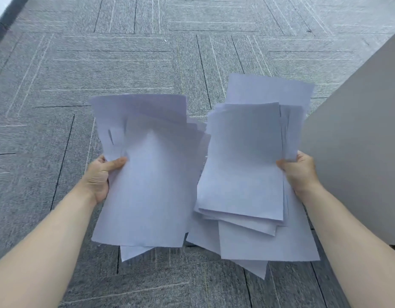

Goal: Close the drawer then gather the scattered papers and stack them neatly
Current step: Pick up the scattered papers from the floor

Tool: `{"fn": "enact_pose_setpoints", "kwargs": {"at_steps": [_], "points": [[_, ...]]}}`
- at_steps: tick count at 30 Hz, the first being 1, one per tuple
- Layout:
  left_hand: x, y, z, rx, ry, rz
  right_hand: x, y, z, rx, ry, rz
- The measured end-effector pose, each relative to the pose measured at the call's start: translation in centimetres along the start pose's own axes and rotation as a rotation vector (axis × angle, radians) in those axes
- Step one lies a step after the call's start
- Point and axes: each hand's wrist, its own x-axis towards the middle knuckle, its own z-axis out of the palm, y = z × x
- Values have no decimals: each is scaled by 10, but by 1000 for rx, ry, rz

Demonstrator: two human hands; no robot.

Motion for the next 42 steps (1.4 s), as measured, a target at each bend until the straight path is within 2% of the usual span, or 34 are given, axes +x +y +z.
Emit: {"fn": "enact_pose_setpoints", "kwargs": {"at_steps": [3, 12, 19, 24, 29, 36, 42], "points": [[2, 10, -2, 29, -8, 9, 5, 0, -8, 8, 63, -7], [7, 9, -3, -7, -62, -6, -1, -10, -8, 32, 67, -44], [1, -23, 30, -38, -64, -106, -18, -15, 27, 199, -208, 89], [-1, -37, 56, -50, 59, -66, -30, -24, 50, 315, -323, 175], [-3, -39, 70, -8, 57, -44, -39, -29, 67, 319, -386, 187], [-4, -41, 78, 125, -102, -56, -45, -37, 76, 329, -496, 156], [-2, -30, 85, 151, -68, -9, -38, -49, 77, 394, -460, 160]]}}
